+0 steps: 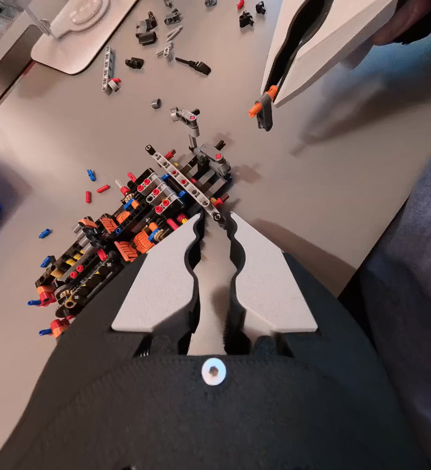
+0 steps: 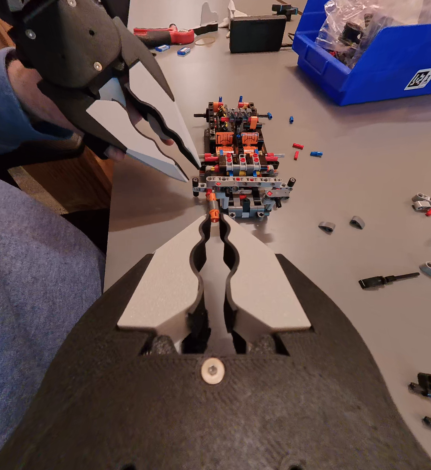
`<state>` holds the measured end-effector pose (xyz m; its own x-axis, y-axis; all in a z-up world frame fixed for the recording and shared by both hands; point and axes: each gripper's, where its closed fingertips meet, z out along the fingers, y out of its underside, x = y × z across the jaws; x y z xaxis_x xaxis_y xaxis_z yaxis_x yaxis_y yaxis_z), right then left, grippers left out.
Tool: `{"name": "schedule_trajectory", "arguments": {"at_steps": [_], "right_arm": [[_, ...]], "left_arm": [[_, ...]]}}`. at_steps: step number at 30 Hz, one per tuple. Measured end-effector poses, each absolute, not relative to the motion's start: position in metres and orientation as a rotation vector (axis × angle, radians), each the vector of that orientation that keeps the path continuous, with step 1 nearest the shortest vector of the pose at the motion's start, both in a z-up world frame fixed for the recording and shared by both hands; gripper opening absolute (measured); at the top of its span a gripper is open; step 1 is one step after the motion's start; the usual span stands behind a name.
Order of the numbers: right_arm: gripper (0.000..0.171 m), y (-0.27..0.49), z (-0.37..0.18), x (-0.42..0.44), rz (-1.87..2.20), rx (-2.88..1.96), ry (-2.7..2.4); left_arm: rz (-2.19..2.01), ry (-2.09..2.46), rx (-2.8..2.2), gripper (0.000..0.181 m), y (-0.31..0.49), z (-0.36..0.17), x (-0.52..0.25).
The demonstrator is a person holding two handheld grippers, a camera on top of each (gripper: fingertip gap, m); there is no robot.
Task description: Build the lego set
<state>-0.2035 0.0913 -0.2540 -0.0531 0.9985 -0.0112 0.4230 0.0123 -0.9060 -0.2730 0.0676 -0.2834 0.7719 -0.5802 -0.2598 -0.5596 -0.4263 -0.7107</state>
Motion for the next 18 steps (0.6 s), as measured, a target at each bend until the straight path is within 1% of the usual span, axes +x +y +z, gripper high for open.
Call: {"name": "schedule_trajectory", "arguments": {"at_steps": [18], "right_arm": [[0.004,0.096,-0.254,-0.195,1.018,-1.486,-1.538]], "left_arm": [[0.022,0.730,-2.197,0.018,0.074,-0.304,-0.269]]}}
